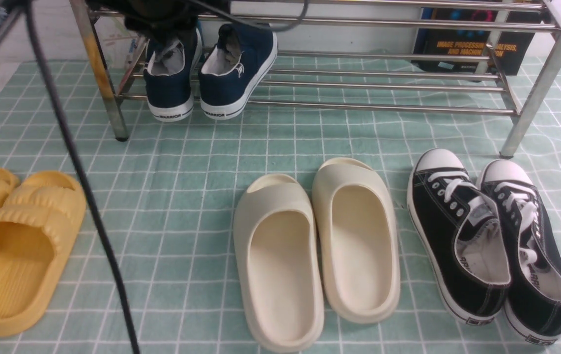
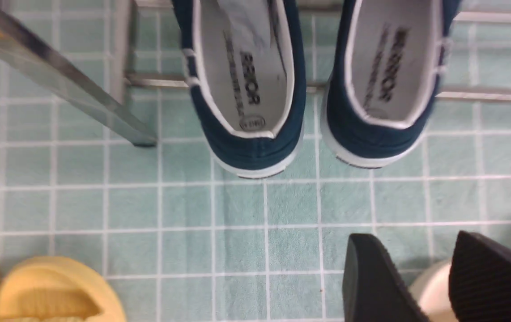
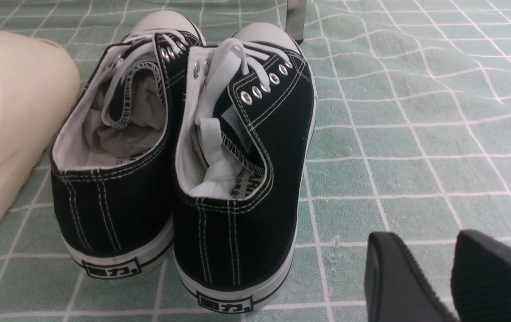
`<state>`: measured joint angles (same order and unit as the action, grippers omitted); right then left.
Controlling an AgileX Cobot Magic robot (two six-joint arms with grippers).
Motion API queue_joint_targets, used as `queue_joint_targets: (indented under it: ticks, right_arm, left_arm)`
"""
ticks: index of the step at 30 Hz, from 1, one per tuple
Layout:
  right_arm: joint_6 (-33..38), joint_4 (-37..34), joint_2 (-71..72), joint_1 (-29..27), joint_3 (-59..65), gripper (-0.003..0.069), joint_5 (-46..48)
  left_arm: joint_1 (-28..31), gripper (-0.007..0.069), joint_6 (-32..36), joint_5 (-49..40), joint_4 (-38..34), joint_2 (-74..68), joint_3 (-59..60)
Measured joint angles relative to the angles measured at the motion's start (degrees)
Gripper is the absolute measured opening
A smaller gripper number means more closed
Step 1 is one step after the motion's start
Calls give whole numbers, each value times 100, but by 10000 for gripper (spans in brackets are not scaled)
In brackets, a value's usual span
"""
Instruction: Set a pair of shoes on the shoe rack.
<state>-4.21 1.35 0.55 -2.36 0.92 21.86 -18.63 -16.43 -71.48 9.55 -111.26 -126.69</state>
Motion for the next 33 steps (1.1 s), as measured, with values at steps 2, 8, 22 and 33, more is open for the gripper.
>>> queue_joint_targets:
  ticks: [2,8,22,33]
  right_arm:
    - [0,0,0,0,0,239,0]
    - [0,0,0,0,0,239,0]
    - [0,0,0,0,0,239,0]
    - [0,0,0,0,0,239,0]
  left_arm:
    - [0,270,65,-14,-46,655,153]
    - [0,218,108,-14,-82,2312,1036]
    - [0,93,-655,1012,-145,6819,6697]
    - [0,-13,-777,1498,-288,8114,8047]
